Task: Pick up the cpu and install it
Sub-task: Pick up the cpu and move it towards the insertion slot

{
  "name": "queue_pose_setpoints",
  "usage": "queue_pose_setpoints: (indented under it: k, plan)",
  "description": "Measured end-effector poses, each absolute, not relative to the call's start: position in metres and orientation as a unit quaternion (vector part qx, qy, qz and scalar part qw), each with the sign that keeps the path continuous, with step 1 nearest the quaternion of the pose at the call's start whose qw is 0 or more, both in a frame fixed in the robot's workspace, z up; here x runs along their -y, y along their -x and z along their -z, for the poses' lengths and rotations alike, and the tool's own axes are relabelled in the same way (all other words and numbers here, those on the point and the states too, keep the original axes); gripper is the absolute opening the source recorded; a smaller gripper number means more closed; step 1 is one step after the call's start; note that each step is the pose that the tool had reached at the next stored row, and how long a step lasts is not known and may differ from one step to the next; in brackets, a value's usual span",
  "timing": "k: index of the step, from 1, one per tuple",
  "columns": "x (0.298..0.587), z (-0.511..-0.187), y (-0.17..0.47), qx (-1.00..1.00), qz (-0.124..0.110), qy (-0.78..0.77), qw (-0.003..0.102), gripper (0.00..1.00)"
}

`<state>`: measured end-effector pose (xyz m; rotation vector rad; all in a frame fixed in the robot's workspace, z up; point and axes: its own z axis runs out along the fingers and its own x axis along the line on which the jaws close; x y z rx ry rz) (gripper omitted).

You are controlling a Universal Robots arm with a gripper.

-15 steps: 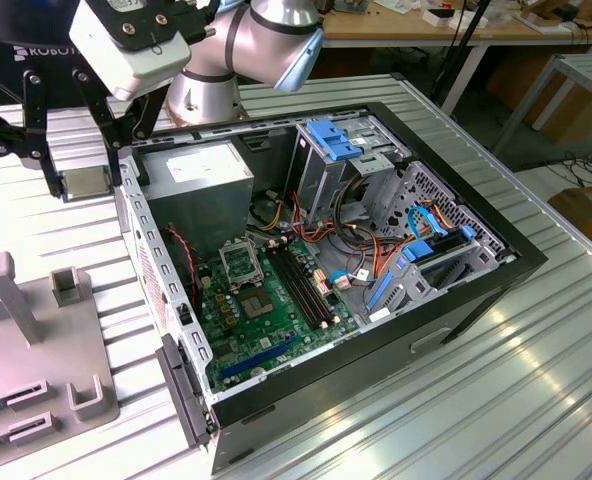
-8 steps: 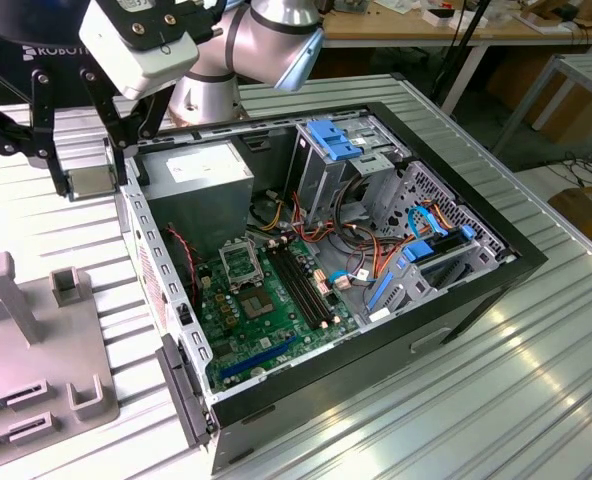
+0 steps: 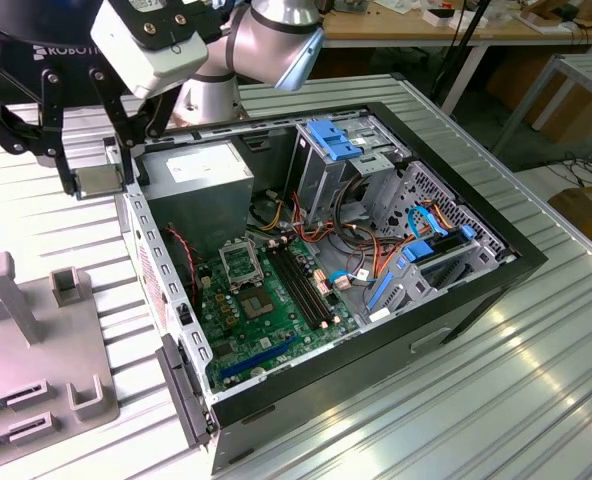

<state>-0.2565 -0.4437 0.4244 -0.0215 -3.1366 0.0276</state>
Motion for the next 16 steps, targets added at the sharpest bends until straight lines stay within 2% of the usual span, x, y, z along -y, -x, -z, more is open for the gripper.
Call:
queue_pose_setpoints:
  k: [16]
  plan:
    - [0.4437,-0.4244,0.2485,1.0,-0.009,0.007,0.002,0.47]
